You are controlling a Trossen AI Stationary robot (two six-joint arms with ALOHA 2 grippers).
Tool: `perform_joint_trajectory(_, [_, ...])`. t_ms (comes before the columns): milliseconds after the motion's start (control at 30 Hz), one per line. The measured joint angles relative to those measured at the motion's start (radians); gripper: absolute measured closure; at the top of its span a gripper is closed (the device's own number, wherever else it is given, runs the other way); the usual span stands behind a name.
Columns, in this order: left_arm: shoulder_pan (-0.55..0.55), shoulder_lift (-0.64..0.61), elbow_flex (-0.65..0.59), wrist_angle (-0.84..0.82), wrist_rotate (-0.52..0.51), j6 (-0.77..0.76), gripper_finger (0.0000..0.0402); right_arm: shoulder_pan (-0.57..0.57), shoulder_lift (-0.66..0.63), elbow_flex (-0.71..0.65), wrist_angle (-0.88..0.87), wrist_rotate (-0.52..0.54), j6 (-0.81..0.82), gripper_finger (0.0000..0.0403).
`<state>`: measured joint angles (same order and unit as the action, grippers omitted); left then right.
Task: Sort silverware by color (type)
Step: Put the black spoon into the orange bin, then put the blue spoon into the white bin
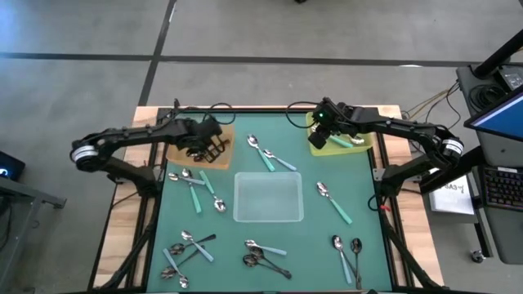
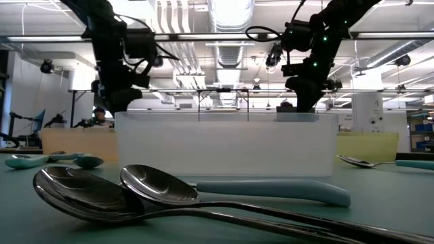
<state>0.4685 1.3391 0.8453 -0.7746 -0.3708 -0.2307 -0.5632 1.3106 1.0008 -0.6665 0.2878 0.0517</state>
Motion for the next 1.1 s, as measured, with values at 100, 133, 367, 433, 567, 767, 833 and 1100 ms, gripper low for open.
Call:
perform_joint_trajectory(100, [0.001,-0.016,-0.019,0.025,-0.001,-0.007,0.0358,0.0,0.0,0.0,0.0,0.0,0.0,0.0282])
perform_joint_trajectory(133, [0.001,-0.019,-0.019,0.033,-0.003,-0.006,0.0351,0.0,0.0,0.0,0.0,0.0,0.0,0.0282])
perform_joint_trajectory(367, [-0.017,-0.043,0.004,-0.054,0.23,-0.001,0.03,0.0,0.0,0.0,0.0,0.0,0.0,0.0282])
perform_joint_trajectory(433, [-0.045,-0.053,-0.007,-0.086,0.33,-0.014,0.0292,0.0,0.0,0.0,0.0,0.0,0.0,0.0282])
perform_joint_trajectory(567, [-0.155,-0.07,-0.053,-0.116,0.371,-0.044,0.0289,0.0,0.0,0.0,0.0,0.0,0.0,0.0282])
perform_joint_trajectory(767, [-0.3,-0.077,-0.173,-0.115,0.372,-0.098,0.0288,0.0,0.0,0.0,0.0,0.0,0.0,0.0282])
perform_joint_trajectory(833, [-0.322,-0.075,-0.2,-0.114,0.312,-0.139,0.0288,0.0,0.0,0.0,0.0,0.0,0.0,0.0282])
perform_joint_trajectory(1100, [-0.273,-0.093,-0.12,-0.09,0.042,-0.113,0.0288,0.0,0.0,0.0,0.0,0.0,0.0,0.0282])
